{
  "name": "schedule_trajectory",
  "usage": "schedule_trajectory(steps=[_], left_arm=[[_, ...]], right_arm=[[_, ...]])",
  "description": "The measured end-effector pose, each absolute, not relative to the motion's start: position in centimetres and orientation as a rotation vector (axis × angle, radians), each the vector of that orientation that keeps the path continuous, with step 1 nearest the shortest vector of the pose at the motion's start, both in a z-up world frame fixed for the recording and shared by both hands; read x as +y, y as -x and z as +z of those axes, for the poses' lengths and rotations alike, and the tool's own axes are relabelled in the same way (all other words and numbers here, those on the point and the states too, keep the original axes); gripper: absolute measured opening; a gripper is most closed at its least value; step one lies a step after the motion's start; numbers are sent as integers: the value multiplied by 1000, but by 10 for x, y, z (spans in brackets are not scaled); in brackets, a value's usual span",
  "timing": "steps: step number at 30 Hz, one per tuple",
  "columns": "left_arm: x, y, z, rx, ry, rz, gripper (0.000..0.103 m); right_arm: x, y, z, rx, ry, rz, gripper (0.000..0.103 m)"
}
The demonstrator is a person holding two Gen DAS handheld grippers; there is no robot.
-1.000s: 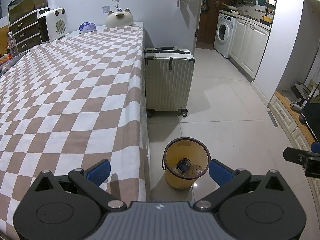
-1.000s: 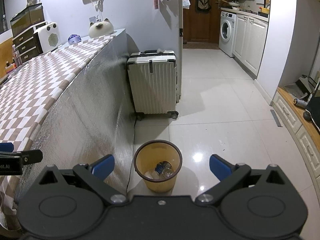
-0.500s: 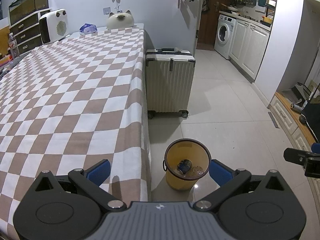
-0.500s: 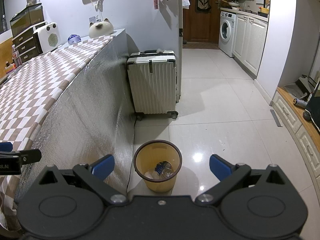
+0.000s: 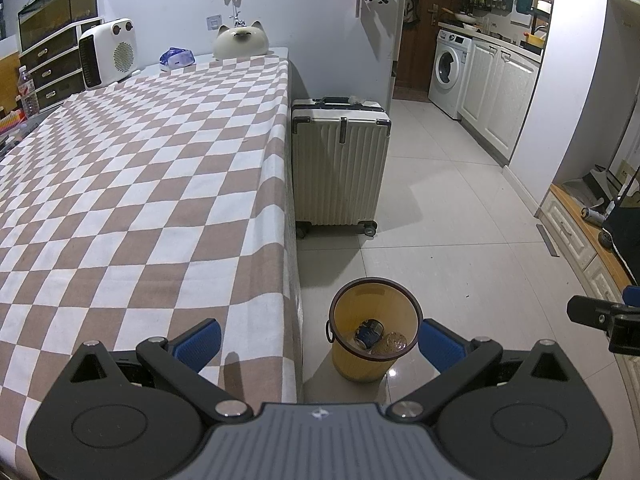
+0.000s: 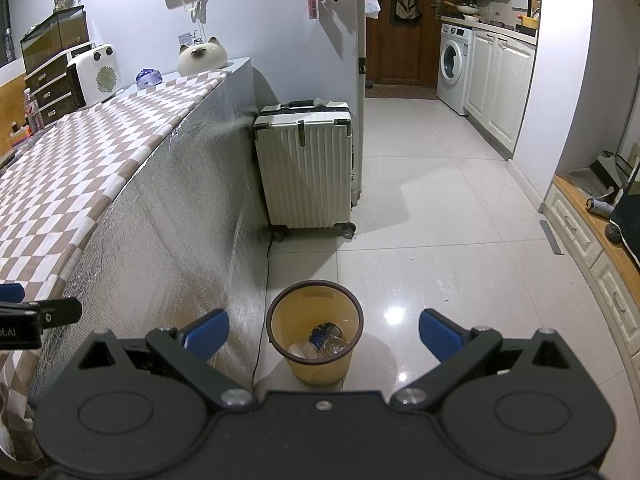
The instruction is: Collect trash
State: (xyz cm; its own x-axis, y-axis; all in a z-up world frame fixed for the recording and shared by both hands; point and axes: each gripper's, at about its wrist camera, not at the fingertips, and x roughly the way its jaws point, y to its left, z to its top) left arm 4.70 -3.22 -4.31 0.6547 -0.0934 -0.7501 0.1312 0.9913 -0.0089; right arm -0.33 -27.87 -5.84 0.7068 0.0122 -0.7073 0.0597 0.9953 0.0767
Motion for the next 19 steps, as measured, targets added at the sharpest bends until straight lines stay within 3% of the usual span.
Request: schedule_trajectory(steps=[19], left_arm=[[-30,-48,-43,848,-52,-123,103]], right_arm=[[-278,4,-58,787,-96,-27,102]])
